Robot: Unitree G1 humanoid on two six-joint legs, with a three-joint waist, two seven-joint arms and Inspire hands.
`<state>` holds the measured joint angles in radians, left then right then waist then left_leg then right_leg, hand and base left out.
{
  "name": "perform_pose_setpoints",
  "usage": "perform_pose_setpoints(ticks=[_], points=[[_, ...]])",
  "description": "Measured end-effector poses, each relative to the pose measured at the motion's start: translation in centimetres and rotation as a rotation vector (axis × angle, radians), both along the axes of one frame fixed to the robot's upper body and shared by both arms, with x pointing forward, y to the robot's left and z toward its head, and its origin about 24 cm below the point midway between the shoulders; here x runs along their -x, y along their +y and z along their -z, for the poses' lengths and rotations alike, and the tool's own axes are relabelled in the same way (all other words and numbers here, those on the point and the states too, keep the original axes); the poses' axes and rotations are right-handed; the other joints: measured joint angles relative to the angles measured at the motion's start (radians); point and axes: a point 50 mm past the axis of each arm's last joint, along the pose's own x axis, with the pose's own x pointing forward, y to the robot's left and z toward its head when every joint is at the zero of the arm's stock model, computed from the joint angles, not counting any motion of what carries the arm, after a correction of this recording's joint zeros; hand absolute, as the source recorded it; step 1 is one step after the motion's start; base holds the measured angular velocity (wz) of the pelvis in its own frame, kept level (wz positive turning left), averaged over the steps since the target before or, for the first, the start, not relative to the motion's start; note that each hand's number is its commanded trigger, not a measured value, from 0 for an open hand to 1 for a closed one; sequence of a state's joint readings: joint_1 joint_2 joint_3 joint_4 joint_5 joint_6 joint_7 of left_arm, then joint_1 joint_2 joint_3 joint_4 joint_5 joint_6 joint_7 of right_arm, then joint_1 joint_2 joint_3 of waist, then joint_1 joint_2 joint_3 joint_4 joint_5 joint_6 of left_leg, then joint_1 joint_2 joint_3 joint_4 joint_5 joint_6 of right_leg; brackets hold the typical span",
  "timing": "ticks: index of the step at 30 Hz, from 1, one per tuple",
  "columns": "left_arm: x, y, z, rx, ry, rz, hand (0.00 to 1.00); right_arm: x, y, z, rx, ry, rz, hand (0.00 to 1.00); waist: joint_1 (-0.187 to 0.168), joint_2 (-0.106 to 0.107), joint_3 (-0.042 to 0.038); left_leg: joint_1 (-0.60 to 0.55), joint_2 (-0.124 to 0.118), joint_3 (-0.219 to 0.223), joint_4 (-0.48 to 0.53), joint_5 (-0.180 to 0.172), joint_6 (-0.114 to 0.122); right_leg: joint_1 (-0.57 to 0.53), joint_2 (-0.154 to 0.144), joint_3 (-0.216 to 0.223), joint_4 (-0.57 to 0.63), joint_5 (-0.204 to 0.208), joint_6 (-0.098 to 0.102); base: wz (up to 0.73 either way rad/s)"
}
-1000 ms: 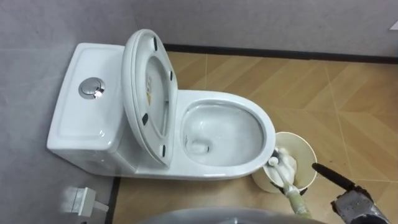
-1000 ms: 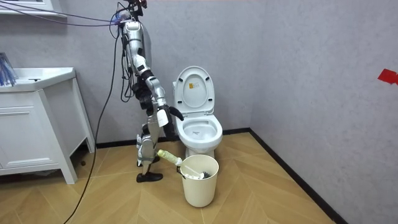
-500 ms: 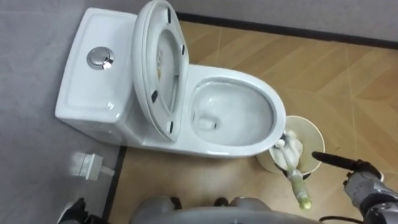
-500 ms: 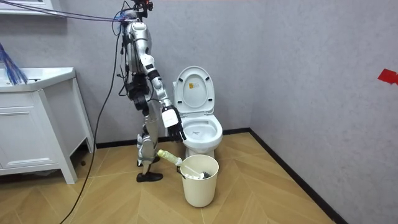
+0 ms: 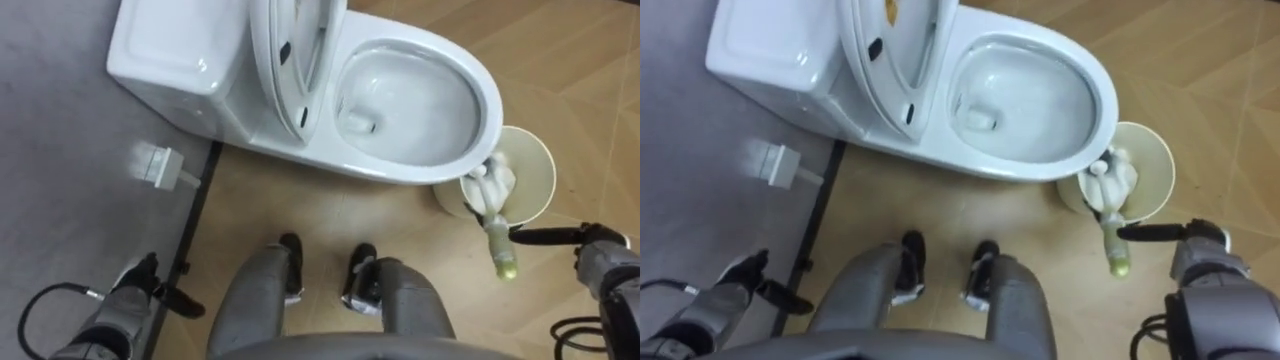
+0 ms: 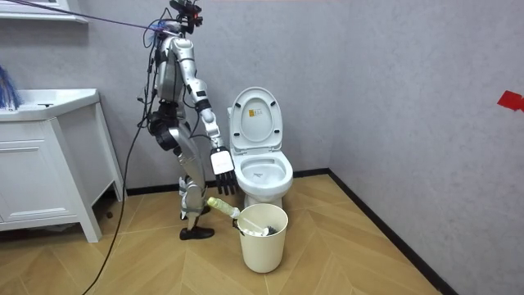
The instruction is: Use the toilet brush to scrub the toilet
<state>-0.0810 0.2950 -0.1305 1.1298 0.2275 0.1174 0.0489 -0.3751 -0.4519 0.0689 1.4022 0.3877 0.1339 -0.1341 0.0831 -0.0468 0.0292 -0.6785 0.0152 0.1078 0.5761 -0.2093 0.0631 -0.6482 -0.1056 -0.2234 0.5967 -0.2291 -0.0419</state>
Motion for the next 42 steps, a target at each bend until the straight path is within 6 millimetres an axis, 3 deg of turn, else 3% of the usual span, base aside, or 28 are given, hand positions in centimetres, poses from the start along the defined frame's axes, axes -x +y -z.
perform_pose_setpoints(ticks=[2, 5, 12, 14, 22, 27, 42], points=[[-1.0, -0.4, -0.2, 0.004, -0.013, 0.025, 0.0, -0.8, 0.0, -0.4, 0.004, -0.01, -0.033, 0.0, 0.006, 0.0, 0.0057, -0.048, -0.005, -0.001, 0.015, 0.003, 0.002, -0.051, -0.003, 0.0, 0.027, -0.003, -0.004, 0.06], [-1.6, -0.7, -0.4, 0.013, -0.032, 0.029, 0.0, -1.1, 0.2, -0.5, -0.032, -0.033, -0.033, 0.0, 0.003, 0.001, 0.0079, -0.094, -0.007, -0.004, 0.034, 0.003, 0.003, -0.096, -0.017, -0.003, 0.052, -0.011, -0.006, 0.08], [-2.4, -0.8, -0.7, 0.024, -0.057, 0.022, 0.0, -1.3, 0.6, -0.4, -0.095, -0.067, -0.011, 0.0, 0.007, 0.004, 0.009, -0.184, -0.009, -0.022, 0.068, 0.0, 0.004, -0.171, -0.016, -0.024, 0.07, -0.021, -0.009, 0.08], [-2.4, -0.7, -0.7, 0.027, -0.059, 0.016, 0.0, -1.5, 0.6, -0.5, -0.118, -0.088, -0.001, 0.0, 0.007, 0.009, 0.0127, -0.195, -0.008, -0.025, 0.075, -0.003, 0.003, -0.178, -0.015, -0.025, 0.072, -0.023, -0.009, 0.02], [-3.0, -0.3, -1.1, 0.042, -0.096, -0.038, 0.0, -2.4, 0.4, -1.2, -0.177, -0.169, 0.055, 0.0, 0.03, 0.009, 0.0131, -0.27, -0.007, -0.004, 0.116, -0.018, 0.003, -0.276, -0.021, 0.005, 0.136, -0.039, -0.013, -0.06], [-3.8, -0.2, -1.6, 0.046, -0.13, -0.046, 0.0, -2.9, 0.2, -1.7, -0.182, -0.187, 0.07, 0.0, 0.008, 0.008, 0.0136, -0.342, -0.009, -0.009, 0.189, -0.039, 0.004, -0.344, -0.051, -0.005, 0.228, -0.076, -0.024, 0.11], [-5.2, -0.6, -2.5, 0.059, -0.204, -0.025, 0.0, -3.9, -1.1, -3.3, -0.146, -0.216, 0.042, 0.0, 0.005, 0.008, 0.0132, -0.556, -0.012, -0.002, 0.405, -0.091, 0.021, -0.557, -0.088, 0.018, 0.448, -0.131, -0.029, 0.01]])
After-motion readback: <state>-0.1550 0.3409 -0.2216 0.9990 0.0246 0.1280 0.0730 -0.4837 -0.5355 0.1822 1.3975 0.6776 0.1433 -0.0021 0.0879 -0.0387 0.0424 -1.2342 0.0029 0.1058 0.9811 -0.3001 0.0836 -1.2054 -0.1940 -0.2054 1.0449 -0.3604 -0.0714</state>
